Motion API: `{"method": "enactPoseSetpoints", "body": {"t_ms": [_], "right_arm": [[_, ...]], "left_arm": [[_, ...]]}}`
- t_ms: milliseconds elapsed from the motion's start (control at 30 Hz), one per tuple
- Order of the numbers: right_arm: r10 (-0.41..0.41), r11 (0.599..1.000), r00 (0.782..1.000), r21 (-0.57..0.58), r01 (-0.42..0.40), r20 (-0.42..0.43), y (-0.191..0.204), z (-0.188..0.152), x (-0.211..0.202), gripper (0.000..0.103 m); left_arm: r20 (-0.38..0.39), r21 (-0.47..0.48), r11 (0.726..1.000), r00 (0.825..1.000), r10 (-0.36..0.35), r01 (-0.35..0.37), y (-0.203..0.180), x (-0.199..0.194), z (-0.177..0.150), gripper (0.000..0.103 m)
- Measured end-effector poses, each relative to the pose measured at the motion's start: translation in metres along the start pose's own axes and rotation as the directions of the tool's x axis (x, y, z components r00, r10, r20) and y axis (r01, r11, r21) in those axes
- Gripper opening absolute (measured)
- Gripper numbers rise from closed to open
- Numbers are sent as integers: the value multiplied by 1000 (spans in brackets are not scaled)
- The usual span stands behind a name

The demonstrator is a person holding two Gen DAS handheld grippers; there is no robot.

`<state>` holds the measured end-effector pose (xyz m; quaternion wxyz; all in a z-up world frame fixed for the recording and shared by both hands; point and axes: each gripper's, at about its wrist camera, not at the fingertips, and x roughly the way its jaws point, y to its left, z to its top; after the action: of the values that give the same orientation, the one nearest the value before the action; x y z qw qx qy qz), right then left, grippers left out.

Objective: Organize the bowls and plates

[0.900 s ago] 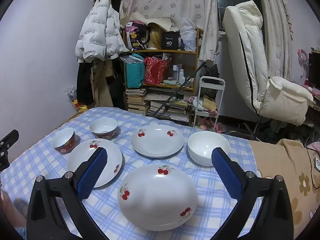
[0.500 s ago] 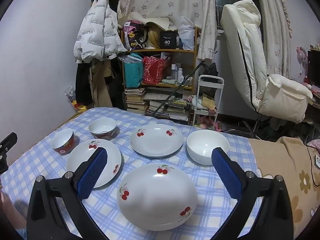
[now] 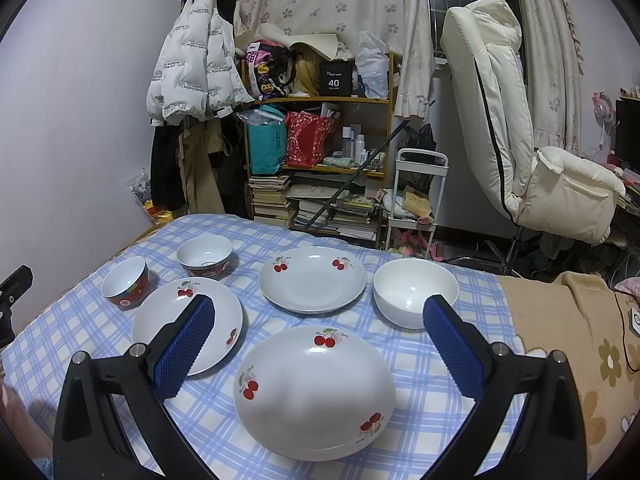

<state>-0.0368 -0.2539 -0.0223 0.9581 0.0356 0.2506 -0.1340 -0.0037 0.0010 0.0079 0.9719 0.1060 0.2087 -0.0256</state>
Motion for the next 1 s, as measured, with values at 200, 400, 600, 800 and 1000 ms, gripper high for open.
{"method": "enactPoseSetpoints", "body": {"t_ms": [200, 400, 600, 800, 1000], "right_arm": [[0, 1000, 1000, 1, 0, -1, 0, 0, 0, 103], [2, 1000, 1000, 2, -2, -2, 0, -1, 1, 103], [1, 1000, 1000, 2, -1, -2, 0, -1, 0, 103], [2, 1000, 1000, 3, -2, -5, 0, -1, 1, 103], [3, 1000, 1000, 3, -3, -5, 0, -1, 1, 103]], "left_arm": [[0, 3, 1000, 1000, -2, 2, 1, -1, 1, 102], [0, 2, 1000, 1000, -3, 3, 0, 1, -2, 102], [1, 2, 1000, 1000, -2, 2, 0, 0, -1, 102], [-1, 2, 1000, 1000, -3, 3, 0, 0, -1, 102], [1, 4, 1000, 1000, -1, 1, 0, 0, -1, 102]]}}
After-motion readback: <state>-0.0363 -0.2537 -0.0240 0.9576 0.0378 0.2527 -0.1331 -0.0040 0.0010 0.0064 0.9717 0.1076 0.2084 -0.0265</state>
